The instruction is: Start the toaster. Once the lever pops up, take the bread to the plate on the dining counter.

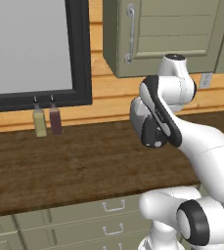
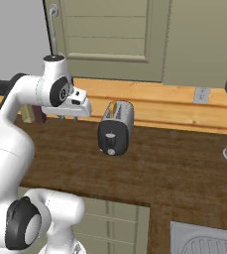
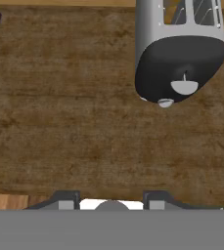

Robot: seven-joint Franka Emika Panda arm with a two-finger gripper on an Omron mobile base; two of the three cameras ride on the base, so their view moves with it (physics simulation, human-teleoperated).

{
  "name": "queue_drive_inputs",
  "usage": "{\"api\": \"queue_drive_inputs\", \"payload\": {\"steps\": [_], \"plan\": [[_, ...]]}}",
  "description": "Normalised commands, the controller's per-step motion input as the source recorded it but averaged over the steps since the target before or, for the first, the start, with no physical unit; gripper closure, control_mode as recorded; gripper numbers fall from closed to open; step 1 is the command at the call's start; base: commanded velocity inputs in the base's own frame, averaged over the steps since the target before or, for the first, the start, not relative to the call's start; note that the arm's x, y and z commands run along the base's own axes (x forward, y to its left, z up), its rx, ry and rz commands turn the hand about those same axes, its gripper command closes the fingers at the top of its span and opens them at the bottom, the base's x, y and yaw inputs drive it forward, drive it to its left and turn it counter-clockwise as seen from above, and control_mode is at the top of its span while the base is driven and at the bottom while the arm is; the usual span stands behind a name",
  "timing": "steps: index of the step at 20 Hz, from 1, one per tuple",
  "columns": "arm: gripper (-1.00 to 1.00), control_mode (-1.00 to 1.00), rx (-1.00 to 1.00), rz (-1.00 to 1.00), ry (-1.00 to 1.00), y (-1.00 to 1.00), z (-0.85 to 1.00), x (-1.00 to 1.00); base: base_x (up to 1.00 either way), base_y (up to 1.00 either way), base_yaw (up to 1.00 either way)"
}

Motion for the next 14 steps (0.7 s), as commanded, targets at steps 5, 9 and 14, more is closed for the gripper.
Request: {"api": "queue_drive_inputs", "payload": {"steps": [5,9,14], "plan": [[-1.00,-1.00,0.00,0.00,-0.01,-0.03,-0.06,-0.01,0.00,0.00,0.00],[-1.00,-1.00,0.00,0.00,-0.08,-0.60,-0.34,-0.01,0.00,0.00,0.00],[-1.00,-1.00,0.01,0.00,0.00,-0.79,-0.23,0.04,0.00,0.00,0.00]]}}
